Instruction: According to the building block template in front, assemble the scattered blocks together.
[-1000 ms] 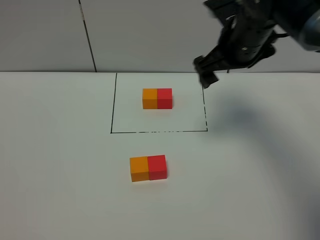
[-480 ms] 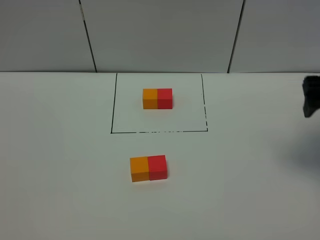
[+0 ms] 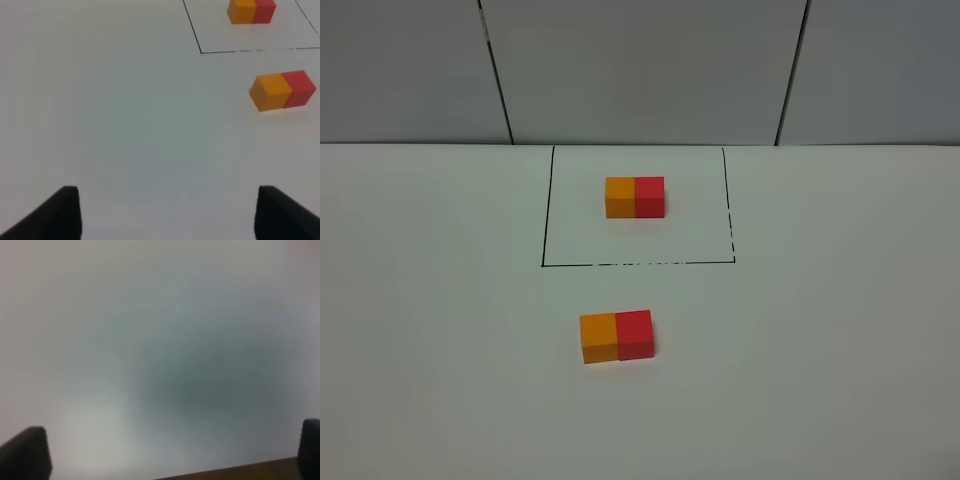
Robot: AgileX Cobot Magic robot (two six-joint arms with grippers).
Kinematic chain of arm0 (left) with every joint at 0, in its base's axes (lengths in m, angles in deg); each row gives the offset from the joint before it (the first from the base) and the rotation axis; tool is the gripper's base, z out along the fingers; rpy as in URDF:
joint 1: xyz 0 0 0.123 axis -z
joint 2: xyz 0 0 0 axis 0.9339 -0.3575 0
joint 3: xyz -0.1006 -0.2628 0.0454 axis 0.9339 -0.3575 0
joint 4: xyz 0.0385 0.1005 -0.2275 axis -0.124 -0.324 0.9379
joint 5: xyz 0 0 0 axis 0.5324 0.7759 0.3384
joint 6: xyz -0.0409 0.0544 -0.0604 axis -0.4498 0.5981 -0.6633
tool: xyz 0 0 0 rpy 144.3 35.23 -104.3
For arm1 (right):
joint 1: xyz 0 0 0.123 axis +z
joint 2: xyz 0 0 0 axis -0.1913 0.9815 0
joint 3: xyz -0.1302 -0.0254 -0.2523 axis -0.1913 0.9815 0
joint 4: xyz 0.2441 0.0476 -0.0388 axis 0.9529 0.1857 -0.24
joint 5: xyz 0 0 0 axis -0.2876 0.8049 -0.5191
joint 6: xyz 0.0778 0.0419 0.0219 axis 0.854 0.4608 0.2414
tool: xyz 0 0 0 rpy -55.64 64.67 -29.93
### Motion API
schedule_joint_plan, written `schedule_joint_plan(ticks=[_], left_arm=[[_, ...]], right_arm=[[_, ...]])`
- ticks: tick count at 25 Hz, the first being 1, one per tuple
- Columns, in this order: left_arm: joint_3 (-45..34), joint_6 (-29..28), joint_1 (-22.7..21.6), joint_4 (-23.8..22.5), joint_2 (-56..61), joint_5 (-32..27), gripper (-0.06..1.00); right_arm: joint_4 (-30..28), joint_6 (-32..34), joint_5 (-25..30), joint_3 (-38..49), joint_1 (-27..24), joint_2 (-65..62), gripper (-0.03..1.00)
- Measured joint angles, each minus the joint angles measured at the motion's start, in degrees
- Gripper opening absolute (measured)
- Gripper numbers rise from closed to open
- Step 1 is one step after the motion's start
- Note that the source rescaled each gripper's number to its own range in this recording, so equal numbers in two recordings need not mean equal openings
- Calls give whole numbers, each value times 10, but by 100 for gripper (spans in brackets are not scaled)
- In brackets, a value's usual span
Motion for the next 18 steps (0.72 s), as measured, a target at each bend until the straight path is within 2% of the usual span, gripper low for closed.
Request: schedule_joint_plan(ticks=[8,13,18], left_arm=[[0,0,0,0,0,0,58],[0,1,0,0,0,0,58],[0,1,0,0,0,0,58]], right_arm=[[-4,-26,-29,113,0,-248,99],[18,-46,-28,121,0,-315,95],[21,-54,-28,121,0,-340,84]])
